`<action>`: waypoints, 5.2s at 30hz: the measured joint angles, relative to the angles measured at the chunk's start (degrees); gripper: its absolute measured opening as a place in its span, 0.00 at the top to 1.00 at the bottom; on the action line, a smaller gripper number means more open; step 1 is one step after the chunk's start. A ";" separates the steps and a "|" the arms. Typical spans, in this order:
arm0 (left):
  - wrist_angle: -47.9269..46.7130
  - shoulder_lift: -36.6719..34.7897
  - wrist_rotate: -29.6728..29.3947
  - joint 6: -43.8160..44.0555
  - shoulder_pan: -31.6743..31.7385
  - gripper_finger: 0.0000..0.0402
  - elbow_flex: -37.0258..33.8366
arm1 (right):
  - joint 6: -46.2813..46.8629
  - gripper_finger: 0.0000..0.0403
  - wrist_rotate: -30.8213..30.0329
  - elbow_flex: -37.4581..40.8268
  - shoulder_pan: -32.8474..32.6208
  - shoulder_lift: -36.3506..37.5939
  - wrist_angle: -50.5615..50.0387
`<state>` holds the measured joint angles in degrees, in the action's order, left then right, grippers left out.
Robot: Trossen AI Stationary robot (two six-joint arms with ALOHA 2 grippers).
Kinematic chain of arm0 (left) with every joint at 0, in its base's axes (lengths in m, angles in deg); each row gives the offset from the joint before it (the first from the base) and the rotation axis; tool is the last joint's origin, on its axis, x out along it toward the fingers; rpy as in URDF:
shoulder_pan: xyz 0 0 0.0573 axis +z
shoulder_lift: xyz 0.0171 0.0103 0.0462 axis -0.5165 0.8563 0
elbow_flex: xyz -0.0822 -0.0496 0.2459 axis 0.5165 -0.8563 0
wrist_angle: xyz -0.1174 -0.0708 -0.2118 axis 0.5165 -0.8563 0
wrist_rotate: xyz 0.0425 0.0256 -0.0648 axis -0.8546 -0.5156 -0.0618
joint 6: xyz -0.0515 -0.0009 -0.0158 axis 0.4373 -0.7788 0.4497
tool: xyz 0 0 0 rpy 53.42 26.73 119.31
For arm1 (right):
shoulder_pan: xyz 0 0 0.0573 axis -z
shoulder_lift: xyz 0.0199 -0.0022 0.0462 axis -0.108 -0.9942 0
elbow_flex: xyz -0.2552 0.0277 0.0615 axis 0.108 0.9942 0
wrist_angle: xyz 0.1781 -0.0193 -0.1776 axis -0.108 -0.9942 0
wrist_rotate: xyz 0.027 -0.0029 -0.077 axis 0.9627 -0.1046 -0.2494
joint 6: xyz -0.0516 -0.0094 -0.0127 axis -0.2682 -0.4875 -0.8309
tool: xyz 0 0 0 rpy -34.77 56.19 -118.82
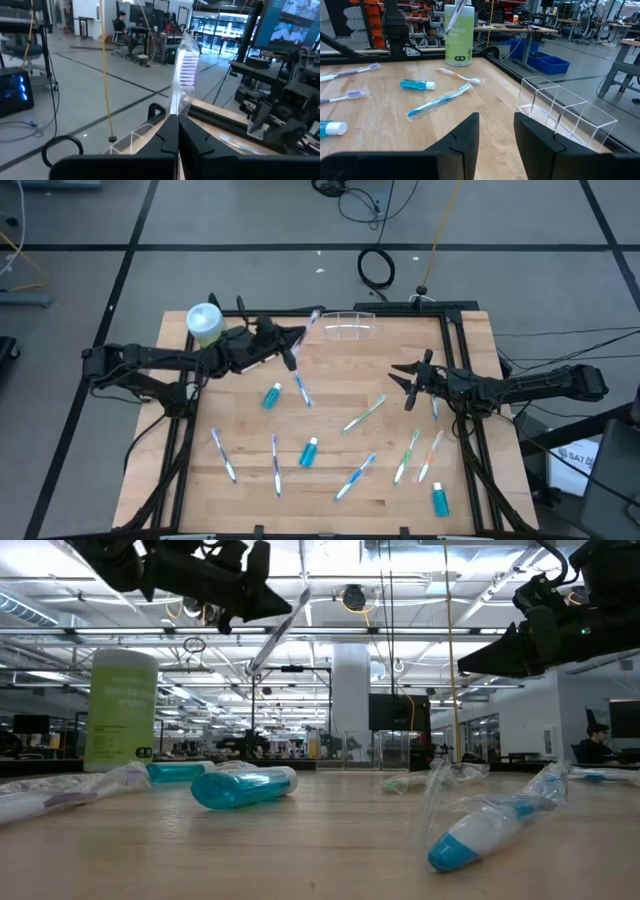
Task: Pick & Place toothbrushing station
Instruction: Put the top left purple toothbrush into the left section of the transparent organizer
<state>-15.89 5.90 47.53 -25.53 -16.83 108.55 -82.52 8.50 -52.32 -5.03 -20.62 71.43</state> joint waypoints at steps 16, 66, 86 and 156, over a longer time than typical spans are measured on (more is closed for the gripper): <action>19.80 14.90 -3.47 -0.37 3.39 1.00 3.43 | -0.05 0.72 0.00 0.00 0.00 -0.01 0.00; 9.86 27.46 -3.93 -4.57 10.41 1.00 23.81 | -1.52 0.72 -0.01 0.02 0.02 0.01 6.03; 9.98 39.24 2.96 -1.99 15.07 1.00 32.51 | -1.61 0.72 0.03 0.04 0.00 -0.01 5.95; 4.11 40.58 34.67 -12.23 22.14 1.00 32.41 | -1.81 0.72 -0.05 0.07 0.00 -0.60 4.72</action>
<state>-11.78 46.47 82.20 -37.75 5.31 140.96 -84.33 8.45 -52.26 -5.03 -21.22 76.14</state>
